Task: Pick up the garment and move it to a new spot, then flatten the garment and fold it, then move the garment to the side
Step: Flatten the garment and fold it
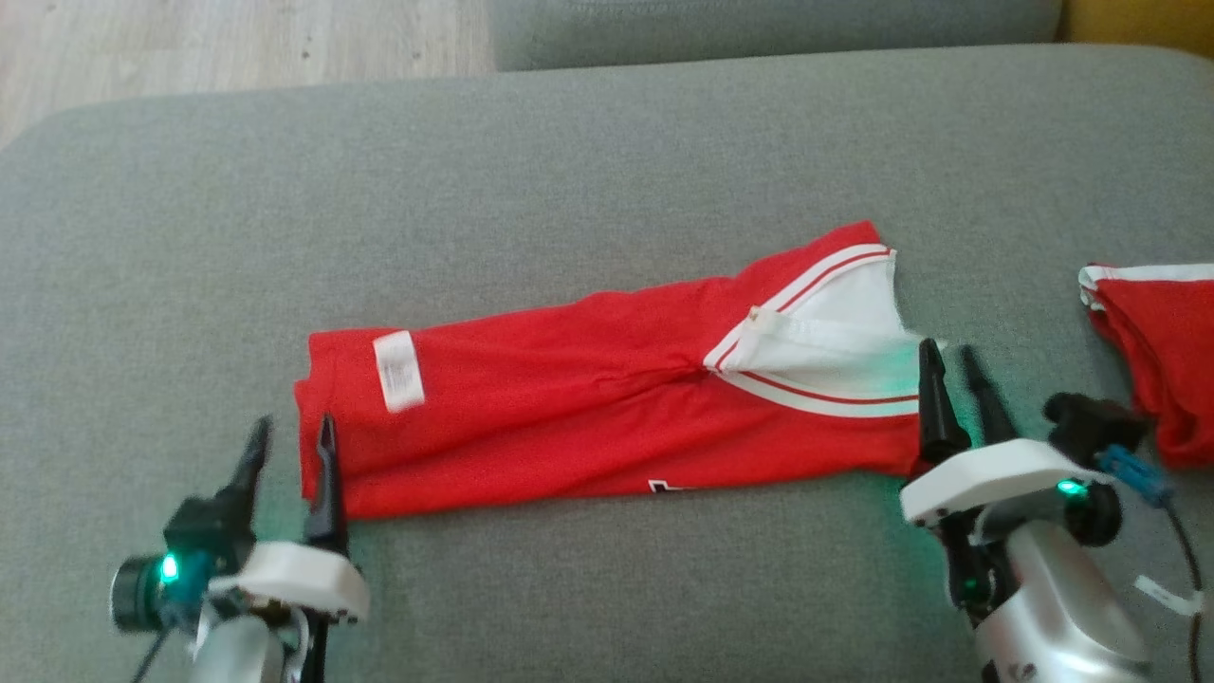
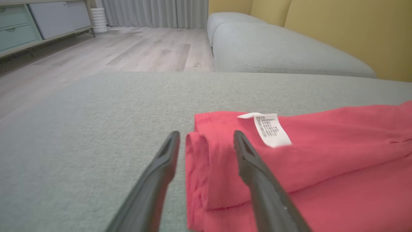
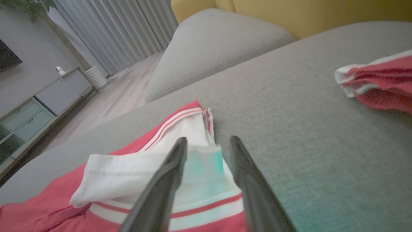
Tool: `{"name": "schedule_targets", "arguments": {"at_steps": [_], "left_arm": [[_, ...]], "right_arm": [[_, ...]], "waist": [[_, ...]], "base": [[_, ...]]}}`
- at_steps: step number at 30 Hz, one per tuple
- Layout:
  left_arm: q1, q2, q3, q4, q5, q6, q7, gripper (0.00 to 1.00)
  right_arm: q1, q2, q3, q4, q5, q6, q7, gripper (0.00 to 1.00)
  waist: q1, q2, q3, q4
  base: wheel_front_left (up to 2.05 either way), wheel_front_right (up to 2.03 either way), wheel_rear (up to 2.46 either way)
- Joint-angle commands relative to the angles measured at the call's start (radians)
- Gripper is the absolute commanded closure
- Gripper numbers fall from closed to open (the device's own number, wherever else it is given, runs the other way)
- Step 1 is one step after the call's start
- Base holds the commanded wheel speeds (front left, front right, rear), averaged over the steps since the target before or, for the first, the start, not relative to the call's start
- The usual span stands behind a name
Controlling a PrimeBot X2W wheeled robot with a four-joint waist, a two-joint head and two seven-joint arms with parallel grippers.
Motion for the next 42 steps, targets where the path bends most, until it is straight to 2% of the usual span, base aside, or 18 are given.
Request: {"name": "schedule_targets", "arguments": {"at_steps": [1, 6, 12, 17, 19, 23, 24, 28, 31, 32, 33, 37, 42], "left_arm": [[-0.004, 0.011, 0.051, -0.03, 0.015, 0.015, -0.008, 0.0], [0.058, -0.023, 0.092, -0.092, 0.09, 0.075, -0.008, 0.0], [0.109, -0.059, 0.091, -0.166, 0.132, 0.078, -0.008, 0.0], [0.123, -0.077, 0.063, -0.186, 0.135, 0.066, -0.008, 0.0], [0.124, -0.08, 0.047, -0.189, 0.136, 0.06, -0.008, 0.0], [0.128, -0.083, 0.036, -0.184, 0.131, 0.053, -0.008, 0.0], [0.13, -0.083, 0.034, -0.18, 0.129, 0.051, -0.008, 0.0], [0.13, -0.084, 0.027, -0.174, 0.124, 0.045, -0.008, 0.0], [0.131, -0.084, 0.02, -0.171, 0.115, 0.044, -0.008, 0.0], [0.132, -0.084, 0.019, -0.171, 0.112, 0.044, -0.008, 0.0], [0.134, -0.084, 0.016, -0.17, 0.112, 0.044, -0.008, 0.0], [0.136, -0.084, 0.017, -0.169, 0.111, 0.046, -0.008, 0.0], [0.139, -0.084, 0.02, -0.174, 0.114, 0.044, -0.008, 0.0]], "right_arm": [[-0.021, 0.008, 0.009, -0.038, -0.012, -0.001, -0.01, 0.0], [-0.011, 0.008, -0.029, -0.066, -0.084, -0.001, -0.016, 0.0], [-0.041, 0.008, -0.062, -0.049, -0.163, -0.001, -0.016, 0.0], [-0.111, 0.008, -0.132, 0.087, -0.263, -0.001, -0.016, 0.0], [-0.133, 0.004, -0.16, 0.138, -0.338, -0.001, -0.016, 0.0], [-0.169, 0.005, -0.247, 0.245, -0.42, -0.001, -0.008, 0.0], [-0.178, 0.002, -0.295, 0.289, -0.468, -0.001, -0.002, 0.0], [-0.179, 0.003, -0.397, 0.357, -0.527, -0.001, 0.003, 0.0], [-0.18, 0.006, -0.423, 0.403, -0.547, -0.001, 0.003, 0.0], [-0.184, 0.007, -0.419, 0.42, -0.545, -0.001, 0.002, 0.44], [-0.191, 0.007, -0.408, 0.438, -0.534, -0.001, 0.0, 1.0], [-0.226, 0.008, -0.342, 0.484, -0.439, -0.001, -0.012, 1.0], [-0.214, 0.008, -0.355, 0.397, -0.403, -0.001, -0.016, 1.0]], "waist": [[0.0001, -0.0001, -0.008, 0.001], [0.0001, -0.0001, -0.025, 0.02], [0.0001, -0.0001, -0.019, 0.06], [0.0001, -0.0001, -0.007, 0.118], [0.0001, -0.0001, -0.001, 0.141], [0.0001, -0.0001, 0.008, 0.172], [0.0001, -0.0001, 0.009, 0.182], [0.0001, -0.0001, 0.011, 0.193], [0.0001, -0.0001, 0.009, 0.189], [0.0001, -0.0001, 0.007, 0.184], [0.0001, -0.0001, 0.004, 0.179], [0.0001, -0.0001, -0.004, 0.144], [0.0001, -0.0001, -0.018, 0.087]], "base": [[0.0, 0.0, 0.0], [0.0, 0.0, 0.0], [0.0, 0.0, 0.0], [0.0, 0.0, 0.0], [0.0, 0.0, 0.0], [0.0, 0.0, 0.0], [0.0, 0.0, 0.0], [0.0, 0.0, 0.0], [0.0, 0.0, 0.0], [0.0, 0.0, 0.0], [0.0, 0.0, 0.0], [0.0, 0.0, 0.0], [0.0, 0.0, 0.0]]}}
